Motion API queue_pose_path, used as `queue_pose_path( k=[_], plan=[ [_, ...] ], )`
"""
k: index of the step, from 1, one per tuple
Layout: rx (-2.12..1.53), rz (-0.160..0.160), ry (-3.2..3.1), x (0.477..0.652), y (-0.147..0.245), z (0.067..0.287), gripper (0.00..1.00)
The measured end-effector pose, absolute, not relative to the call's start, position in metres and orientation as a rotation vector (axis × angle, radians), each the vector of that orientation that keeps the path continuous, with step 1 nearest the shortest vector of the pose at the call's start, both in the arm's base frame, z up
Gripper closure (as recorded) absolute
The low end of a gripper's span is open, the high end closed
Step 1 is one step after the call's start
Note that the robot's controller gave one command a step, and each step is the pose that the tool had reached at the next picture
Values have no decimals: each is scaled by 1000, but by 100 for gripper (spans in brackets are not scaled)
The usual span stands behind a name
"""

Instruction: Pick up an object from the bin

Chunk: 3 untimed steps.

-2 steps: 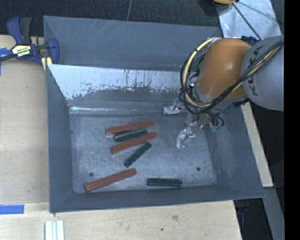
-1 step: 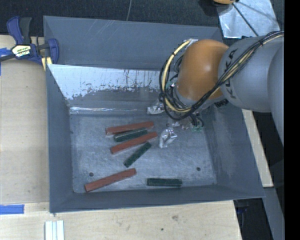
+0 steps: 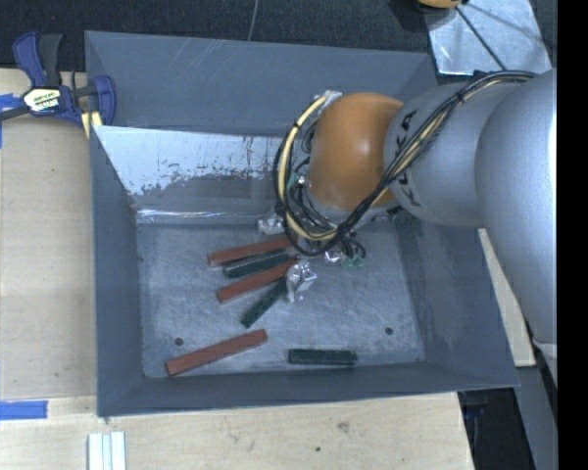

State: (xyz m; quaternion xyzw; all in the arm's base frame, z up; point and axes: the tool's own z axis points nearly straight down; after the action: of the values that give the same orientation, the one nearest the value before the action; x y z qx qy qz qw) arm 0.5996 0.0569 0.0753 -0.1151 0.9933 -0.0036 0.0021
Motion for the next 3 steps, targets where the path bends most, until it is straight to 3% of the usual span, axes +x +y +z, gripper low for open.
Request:
queue_pose_path(
  k=[1, 3],
  plan=[
    [-506, -13, 3081, 609, 75, 79, 100],
    [-506, -11, 3082, 609, 76, 81, 100]
  ],
)
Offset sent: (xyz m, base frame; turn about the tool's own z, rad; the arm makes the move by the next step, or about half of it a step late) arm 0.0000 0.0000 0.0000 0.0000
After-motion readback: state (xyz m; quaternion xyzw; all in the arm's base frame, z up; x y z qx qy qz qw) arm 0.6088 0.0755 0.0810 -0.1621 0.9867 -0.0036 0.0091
